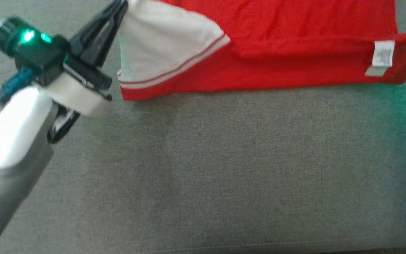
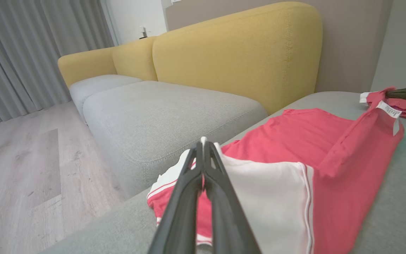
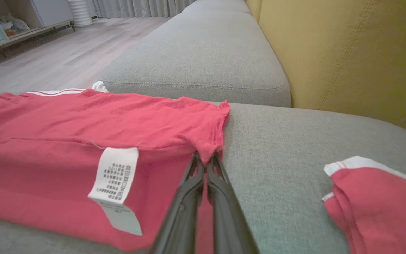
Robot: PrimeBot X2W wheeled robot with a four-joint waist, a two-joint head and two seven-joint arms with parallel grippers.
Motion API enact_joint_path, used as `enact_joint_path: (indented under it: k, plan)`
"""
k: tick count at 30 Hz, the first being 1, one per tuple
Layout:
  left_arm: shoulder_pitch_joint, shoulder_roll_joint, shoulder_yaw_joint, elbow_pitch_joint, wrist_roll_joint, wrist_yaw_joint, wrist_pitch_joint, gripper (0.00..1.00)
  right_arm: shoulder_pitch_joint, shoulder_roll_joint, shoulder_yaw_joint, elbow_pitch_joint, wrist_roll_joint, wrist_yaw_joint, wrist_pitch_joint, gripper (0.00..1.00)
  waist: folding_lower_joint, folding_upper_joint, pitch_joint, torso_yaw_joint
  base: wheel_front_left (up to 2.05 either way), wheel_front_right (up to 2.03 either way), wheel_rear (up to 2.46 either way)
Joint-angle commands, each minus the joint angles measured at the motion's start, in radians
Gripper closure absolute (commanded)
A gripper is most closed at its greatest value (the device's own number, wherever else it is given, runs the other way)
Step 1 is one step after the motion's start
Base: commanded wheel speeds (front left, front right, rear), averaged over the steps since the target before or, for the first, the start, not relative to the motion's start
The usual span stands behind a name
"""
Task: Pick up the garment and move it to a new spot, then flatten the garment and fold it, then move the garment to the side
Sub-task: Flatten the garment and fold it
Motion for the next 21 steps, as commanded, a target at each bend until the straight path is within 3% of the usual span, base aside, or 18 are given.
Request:
enact_joint_path:
  k: [1,7,8,9,10,11,12,13,21]
  plan:
    - [-0.055,0.030,0.031,-0.005,0.007,-0.005,-0.012,1.00,-0.015,-0.035,0.014,-0.009,0.007,0.007,-0.002,1.00,-0.0002,0.0000,0.026,-0.010,0.00,0.00,0.00]
    - [-0.170,0.011,-0.030,0.113,0.014,-0.005,-0.047,1.00,-0.138,-0.029,0.092,0.081,0.026,0.007,-0.016,1.00,-0.0002,0.0000,0.068,-0.018,0.00,0.00,0.00]
    - [-0.182,0.007,-0.037,0.130,0.015,-0.005,-0.052,1.00,-0.150,-0.032,0.110,0.093,0.031,0.007,-0.020,0.79,-0.0002,0.0000,0.071,-0.019,0.00,0.00,0.00]
    - [-0.192,0.004,-0.041,0.147,0.017,-0.005,-0.056,1.00,-0.162,-0.033,0.121,0.108,0.035,0.007,-0.025,0.48,-0.0002,0.0000,0.073,-0.019,0.00,0.00,0.00]
    - [-0.198,-0.001,-0.040,0.166,0.017,-0.005,-0.060,1.00,-0.174,-0.032,0.127,0.124,0.038,0.007,-0.034,0.00,-0.0002,0.0000,0.075,-0.020,0.00,0.00,0.00]
    - [-0.202,-0.006,-0.039,0.185,0.016,-0.005,-0.062,1.00,-0.185,-0.027,0.132,0.139,0.042,0.007,-0.048,0.00,-0.0002,0.0000,0.075,-0.020,0.00,0.00,0.00]
    - [-0.201,-0.013,-0.034,0.202,0.014,-0.005,-0.064,0.65,-0.193,-0.022,0.139,0.150,0.048,0.007,-0.063,0.00,-0.0002,0.0000,0.073,-0.020,0.00,0.00,0.00]
    - [-0.197,-0.020,-0.027,0.215,0.012,-0.003,-0.066,0.00,-0.198,-0.018,0.148,0.160,0.052,0.007,-0.076,0.00,-0.0002,0.0000,0.070,-0.021,0.00,0.00,0.00]
    - [-0.023,-0.065,0.091,0.168,0.022,0.085,-0.069,0.00,-0.178,-0.007,0.203,0.222,0.088,0.007,-0.147,0.00,-0.0002,0.0000,0.011,-0.020,0.00,0.00,0.00]
